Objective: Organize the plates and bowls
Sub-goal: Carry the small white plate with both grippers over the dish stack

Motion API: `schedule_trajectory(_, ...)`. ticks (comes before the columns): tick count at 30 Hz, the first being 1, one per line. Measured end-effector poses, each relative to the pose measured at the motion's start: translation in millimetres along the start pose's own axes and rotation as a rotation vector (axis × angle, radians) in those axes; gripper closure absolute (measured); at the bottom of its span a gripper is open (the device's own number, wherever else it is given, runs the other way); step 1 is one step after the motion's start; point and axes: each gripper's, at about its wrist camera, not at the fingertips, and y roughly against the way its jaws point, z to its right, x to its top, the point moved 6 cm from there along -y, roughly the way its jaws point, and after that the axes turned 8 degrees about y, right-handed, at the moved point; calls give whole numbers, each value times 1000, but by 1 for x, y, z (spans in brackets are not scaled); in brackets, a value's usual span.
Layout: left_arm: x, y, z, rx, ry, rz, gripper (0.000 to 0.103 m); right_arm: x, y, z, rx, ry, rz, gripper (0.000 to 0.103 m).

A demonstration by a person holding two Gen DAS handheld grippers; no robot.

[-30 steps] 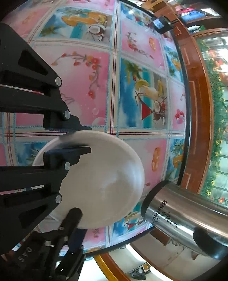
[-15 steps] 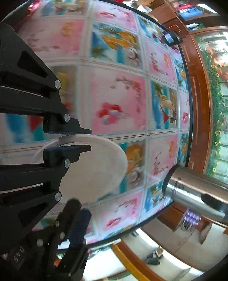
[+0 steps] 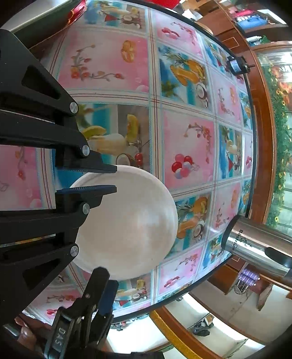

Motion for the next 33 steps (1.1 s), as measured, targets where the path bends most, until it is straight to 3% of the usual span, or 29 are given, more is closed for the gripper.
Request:
schedule_trajectory(6, 6, 0, -6, -25, 40, 5, 93, 3, -1, -6, 1, 24, 12, 53)
schedule_trajectory(10, 5, -12, 1, -48, 33, -36, 93, 9, -7, -4, -18, 39, -4, 54)
schedule_trajectory(12, 2, -16, 4, -38, 19, -40, 92, 8, -14, -2, -22, 48, -23, 60)
schedule_trajectory(14, 1, -19, 5, -31, 13, -40, 91, 4, -22, -4, -8, 51, -42, 80)
schedule_trajectory(16, 0, -18, 5, -23, 1, -43, 91, -1, -24, -7, 2, 62, -53, 84)
schedule_trajectory(23, -13, 8, -5, -28, -10, -26, 91, -16, -9, -28, 18, 98, -41, 84)
schedule_trajectory(33, -43, 88, -58, 26, -25, 90, 91, -30, 16, -110, 52, 233, -9, 81)
